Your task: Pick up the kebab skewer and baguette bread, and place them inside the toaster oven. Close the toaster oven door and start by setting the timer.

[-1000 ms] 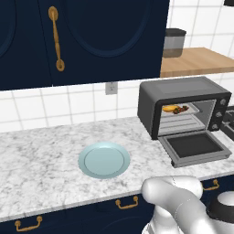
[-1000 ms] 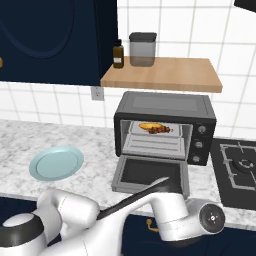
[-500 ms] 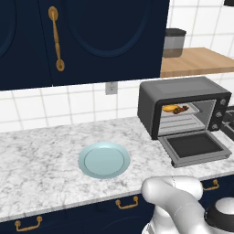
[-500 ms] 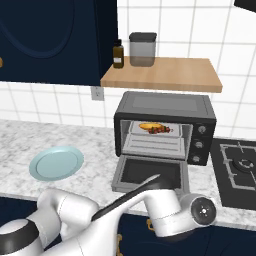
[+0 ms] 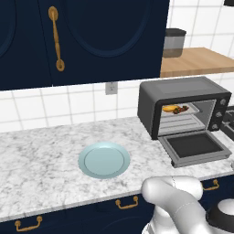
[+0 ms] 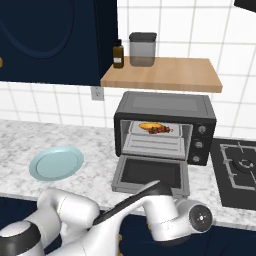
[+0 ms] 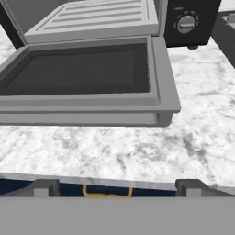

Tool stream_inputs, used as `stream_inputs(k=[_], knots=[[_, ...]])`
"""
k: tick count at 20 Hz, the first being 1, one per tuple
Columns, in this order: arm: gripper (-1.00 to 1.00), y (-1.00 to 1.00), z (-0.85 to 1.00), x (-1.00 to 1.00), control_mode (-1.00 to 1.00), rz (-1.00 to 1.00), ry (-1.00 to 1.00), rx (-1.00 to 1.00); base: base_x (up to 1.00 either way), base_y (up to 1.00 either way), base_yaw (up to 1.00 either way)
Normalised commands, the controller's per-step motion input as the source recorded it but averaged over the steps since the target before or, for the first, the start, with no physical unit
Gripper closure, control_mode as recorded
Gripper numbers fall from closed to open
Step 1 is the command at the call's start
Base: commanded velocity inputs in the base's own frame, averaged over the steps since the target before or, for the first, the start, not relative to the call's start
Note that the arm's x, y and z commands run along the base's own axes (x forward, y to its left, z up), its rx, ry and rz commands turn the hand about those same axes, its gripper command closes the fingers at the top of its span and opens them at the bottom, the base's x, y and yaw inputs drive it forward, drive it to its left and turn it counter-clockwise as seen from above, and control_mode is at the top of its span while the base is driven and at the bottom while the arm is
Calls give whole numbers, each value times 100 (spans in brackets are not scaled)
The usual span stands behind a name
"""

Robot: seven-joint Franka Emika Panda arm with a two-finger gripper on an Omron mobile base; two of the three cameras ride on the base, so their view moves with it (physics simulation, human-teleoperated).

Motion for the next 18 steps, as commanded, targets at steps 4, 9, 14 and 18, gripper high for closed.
stream_inputs(k=[4,9,14,18], knots=[[-100,0,-2,18,-100,-4,-13,3,0,0,0],[-100,15,-13,14,-100,0,-7,0,0,0,0],[-100,10,-32,10,-100,0,-3,0,0,0,0],[-100,2,-13,9,-100,0,-3,0,0,0,0]])
